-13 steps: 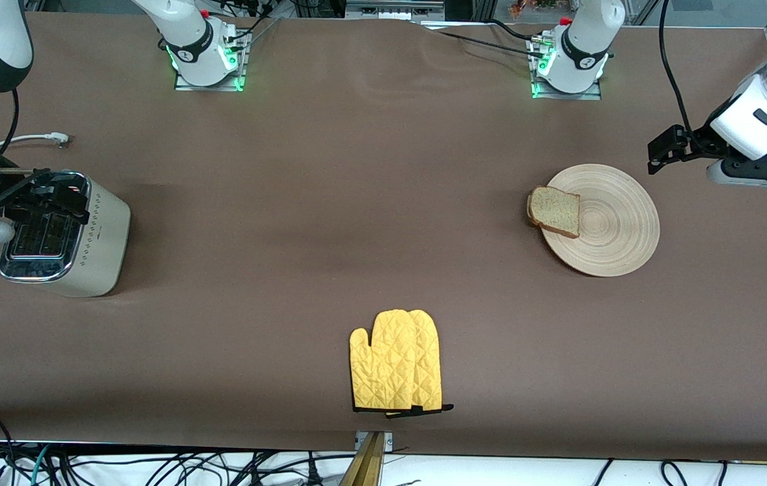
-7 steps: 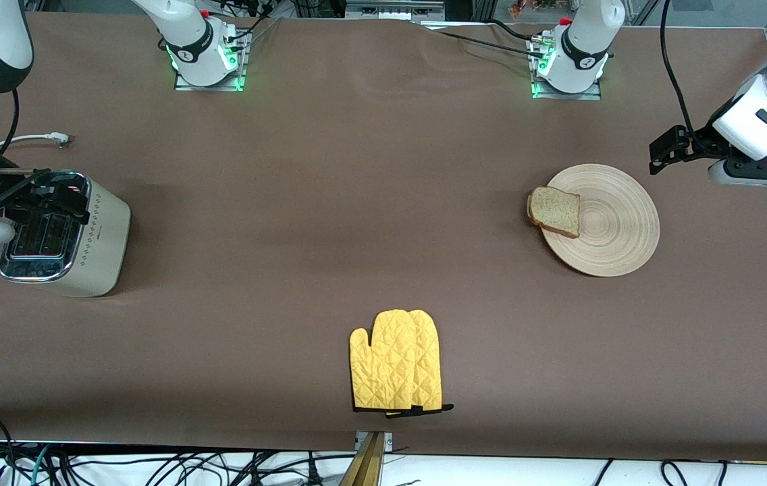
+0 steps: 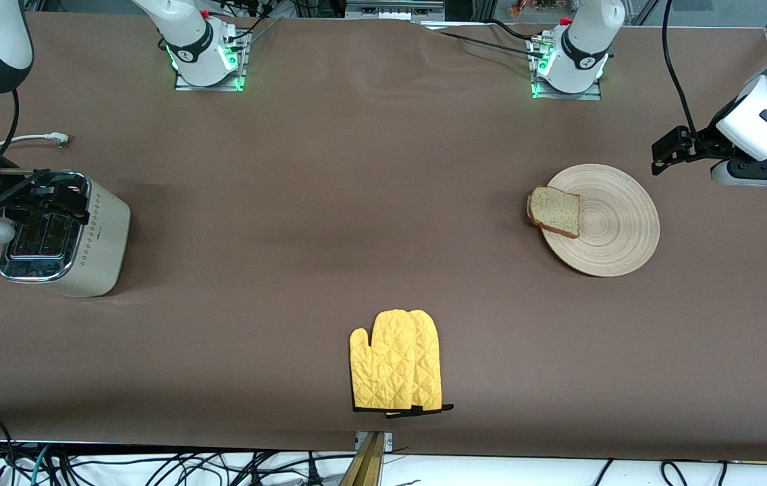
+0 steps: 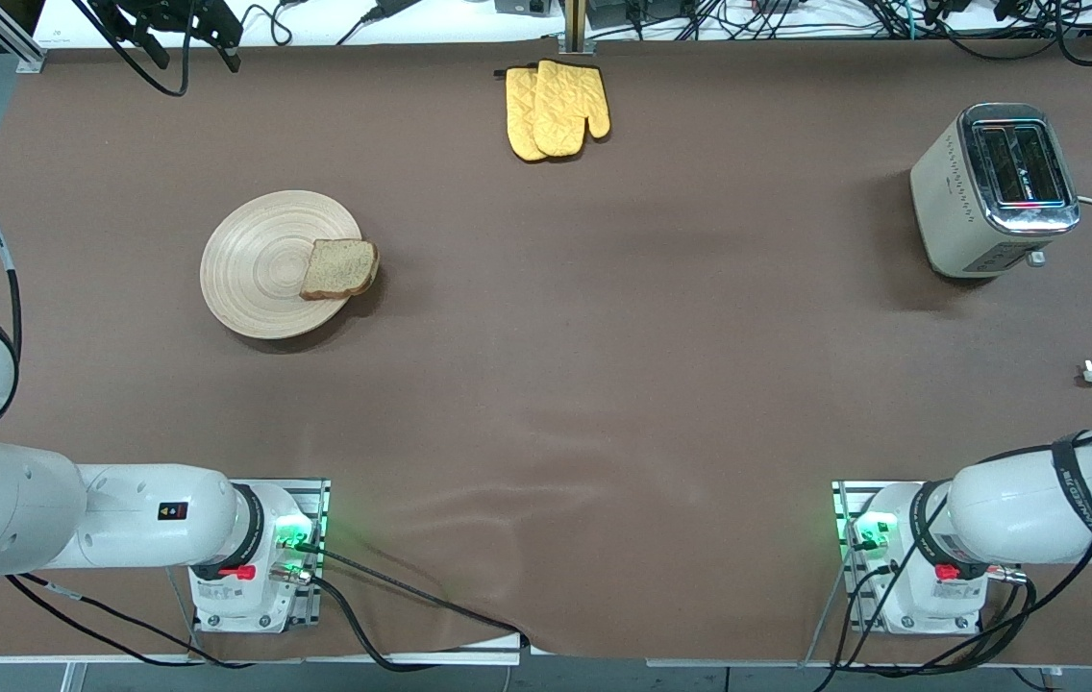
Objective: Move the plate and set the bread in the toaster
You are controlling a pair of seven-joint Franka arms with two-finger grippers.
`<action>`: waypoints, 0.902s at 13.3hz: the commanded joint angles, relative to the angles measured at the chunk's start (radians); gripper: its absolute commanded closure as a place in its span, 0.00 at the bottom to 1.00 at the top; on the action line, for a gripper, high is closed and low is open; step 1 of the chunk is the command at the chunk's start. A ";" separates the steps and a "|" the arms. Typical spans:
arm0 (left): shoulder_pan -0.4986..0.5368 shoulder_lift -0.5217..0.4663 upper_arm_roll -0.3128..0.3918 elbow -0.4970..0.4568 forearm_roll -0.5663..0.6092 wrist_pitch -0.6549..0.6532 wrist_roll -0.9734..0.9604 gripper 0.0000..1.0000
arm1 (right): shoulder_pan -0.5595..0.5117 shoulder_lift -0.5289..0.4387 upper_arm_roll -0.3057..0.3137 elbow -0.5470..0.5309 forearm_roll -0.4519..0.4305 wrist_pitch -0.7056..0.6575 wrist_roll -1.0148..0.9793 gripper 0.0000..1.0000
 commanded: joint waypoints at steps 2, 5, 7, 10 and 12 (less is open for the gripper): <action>0.012 0.020 0.000 0.028 -0.024 -0.009 -0.005 0.00 | -0.004 0.014 0.001 0.023 0.014 -0.012 0.001 0.00; 0.011 0.020 0.000 0.028 -0.026 -0.009 -0.005 0.00 | -0.005 0.014 0.001 0.025 0.014 -0.012 0.001 0.00; 0.012 0.020 -0.001 0.027 -0.027 -0.013 -0.005 0.00 | -0.005 0.016 0.001 0.023 0.014 -0.012 0.001 0.00; 0.018 0.026 0.002 0.025 -0.027 -0.023 -0.002 0.00 | -0.005 0.016 0.001 0.025 0.014 -0.012 0.001 0.00; 0.073 0.052 -0.001 0.033 -0.030 -0.013 0.002 0.00 | -0.005 0.016 0.001 0.025 0.012 -0.012 0.001 0.00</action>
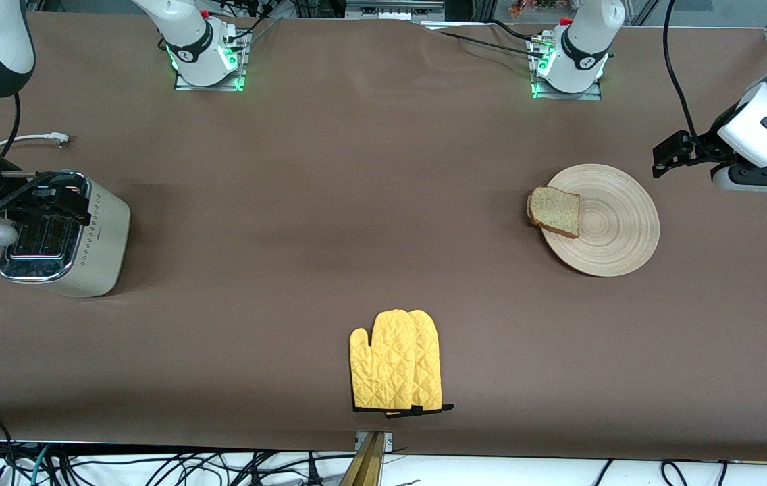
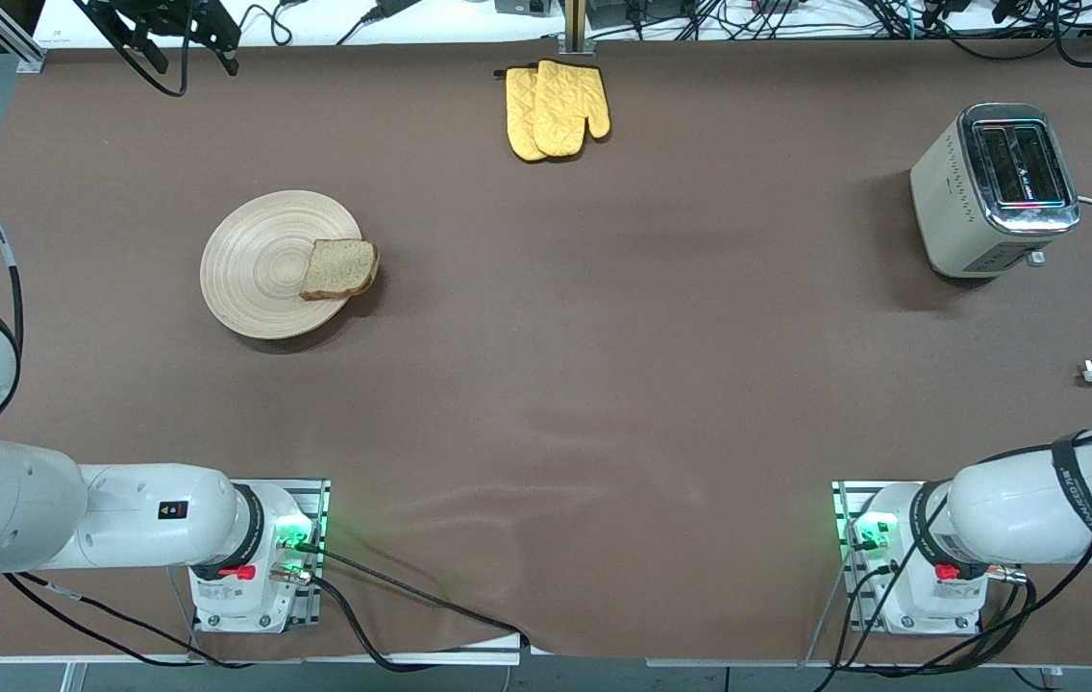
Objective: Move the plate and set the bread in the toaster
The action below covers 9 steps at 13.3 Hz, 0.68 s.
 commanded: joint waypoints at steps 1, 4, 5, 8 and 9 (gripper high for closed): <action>0.082 0.073 -0.002 0.069 -0.027 -0.010 0.004 0.00 | -0.005 0.009 0.002 0.025 0.012 -0.012 0.001 0.00; 0.218 0.159 -0.003 0.086 -0.131 -0.015 0.045 0.00 | -0.005 0.009 0.002 0.025 0.012 -0.012 0.001 0.00; 0.263 0.178 -0.002 0.088 -0.192 -0.016 0.115 0.00 | -0.005 0.009 0.002 0.025 0.012 -0.012 0.001 0.00; 0.387 0.254 -0.003 0.086 -0.298 -0.018 0.324 0.00 | -0.006 0.009 0.000 0.023 0.012 -0.012 0.001 0.00; 0.427 0.283 -0.003 0.086 -0.346 -0.018 0.397 0.00 | -0.005 0.009 0.002 0.025 0.012 -0.012 0.001 0.00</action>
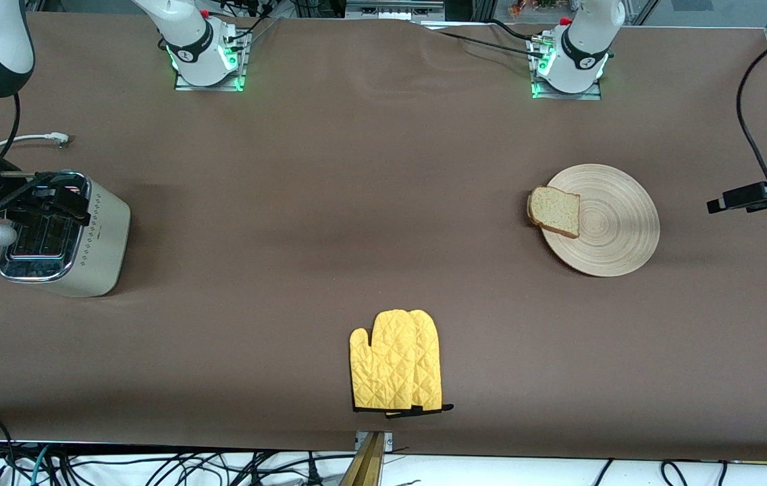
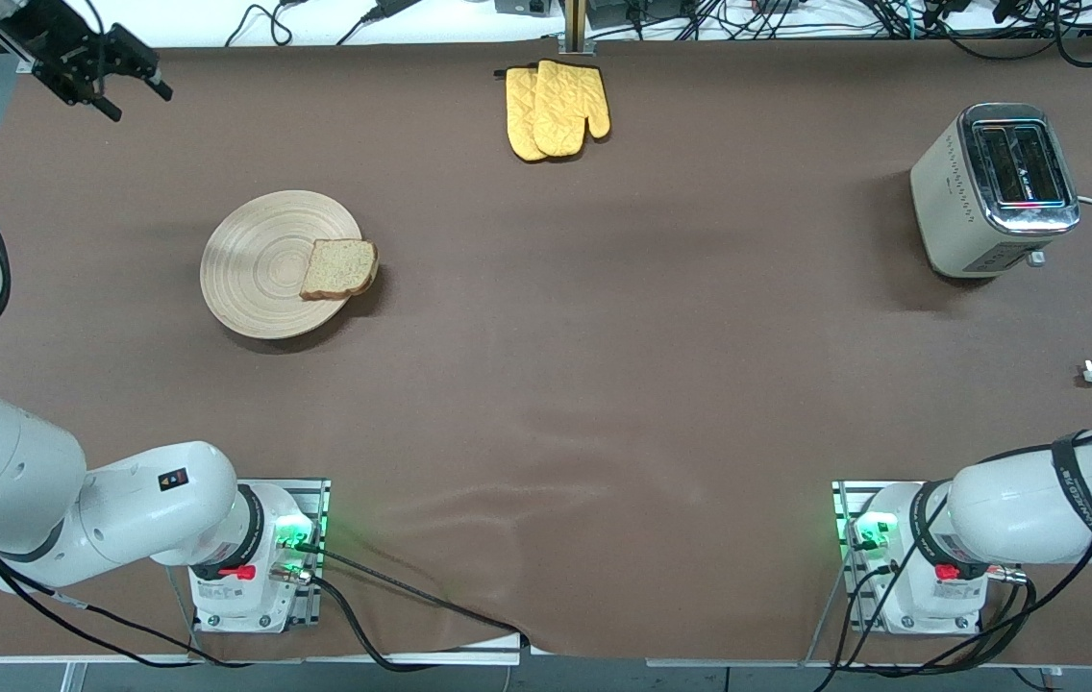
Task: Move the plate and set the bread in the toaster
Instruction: 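Lower the left gripper to the wooden plate rim and grasp it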
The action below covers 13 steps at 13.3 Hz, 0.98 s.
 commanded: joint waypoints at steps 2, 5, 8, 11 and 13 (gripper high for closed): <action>0.138 0.113 -0.011 0.040 -0.125 -0.028 0.226 0.00 | -0.006 0.009 0.003 0.024 0.012 -0.012 0.001 0.00; 0.203 0.188 -0.011 0.040 -0.165 -0.107 0.430 0.00 | -0.006 0.009 0.001 0.024 0.012 -0.012 0.001 0.00; 0.276 0.359 -0.011 0.041 -0.276 -0.158 0.544 0.00 | -0.006 0.009 0.001 0.024 0.012 -0.012 0.001 0.00; 0.328 0.545 -0.012 0.073 -0.276 -0.144 0.675 0.00 | -0.007 0.009 0.001 0.023 0.012 -0.012 0.001 0.00; 0.332 0.567 -0.012 0.070 -0.288 -0.099 0.735 0.00 | -0.007 0.009 0.001 0.024 0.012 -0.012 0.001 0.00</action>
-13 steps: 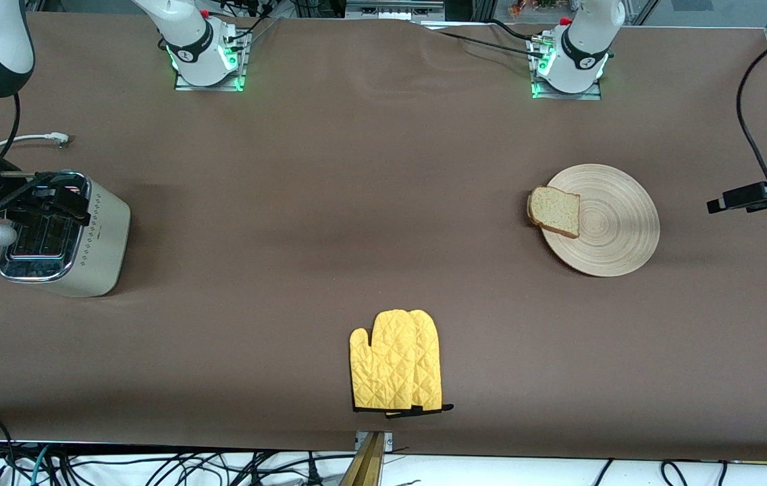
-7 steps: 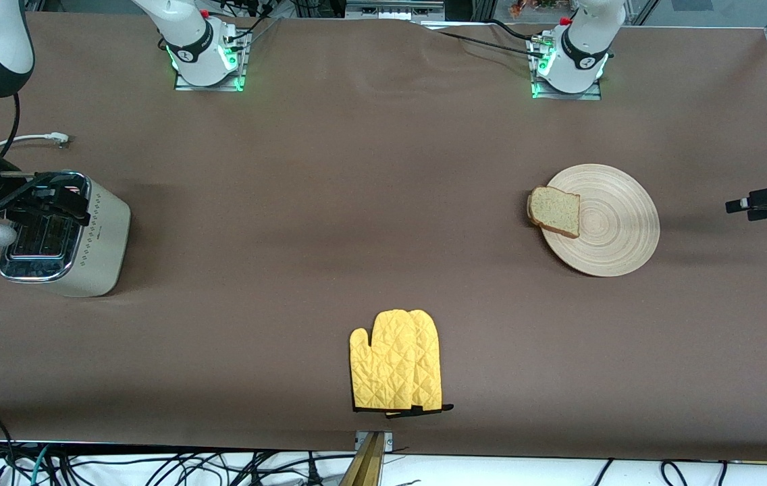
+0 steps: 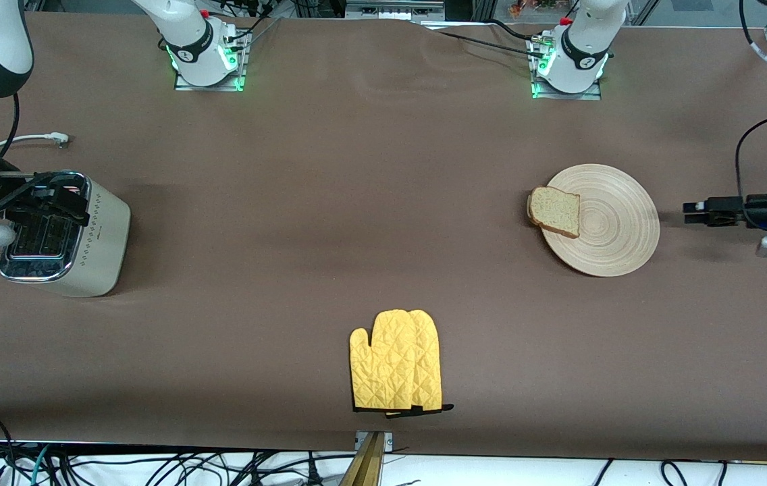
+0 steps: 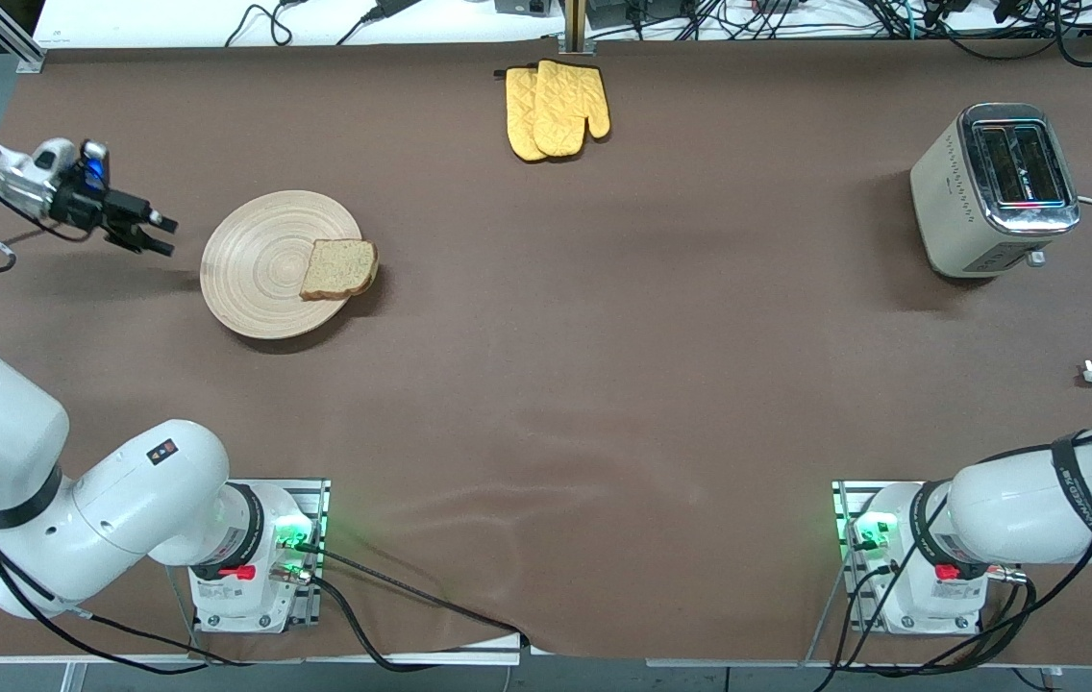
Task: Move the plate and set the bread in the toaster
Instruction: 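Lower the left gripper to the wooden plate rim and grasp it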
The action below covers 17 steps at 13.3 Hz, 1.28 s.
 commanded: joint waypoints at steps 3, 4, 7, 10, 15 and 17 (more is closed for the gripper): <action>-0.001 0.068 -0.013 0.042 -0.038 0.019 0.105 0.00 | -0.006 0.008 0.002 0.022 0.012 -0.012 0.001 0.00; -0.006 0.073 -0.015 0.039 -0.038 0.019 0.106 0.00 | -0.006 0.008 0.002 0.022 0.012 -0.012 0.001 0.00; -0.038 0.073 -0.016 0.027 -0.037 0.020 0.105 0.00 | -0.007 0.008 0.002 0.023 0.014 -0.012 0.001 0.00; -0.055 0.059 -0.016 -0.041 -0.035 0.089 0.105 0.00 | -0.007 0.008 0.002 0.023 0.014 -0.012 0.001 0.00; -0.058 0.052 -0.018 -0.055 -0.020 0.105 0.106 0.51 | -0.003 0.010 0.002 0.022 0.004 -0.012 0.007 0.00; -0.067 0.050 -0.018 -0.055 -0.009 0.105 0.105 0.88 | -0.001 0.014 0.002 0.022 0.006 -0.014 0.020 0.00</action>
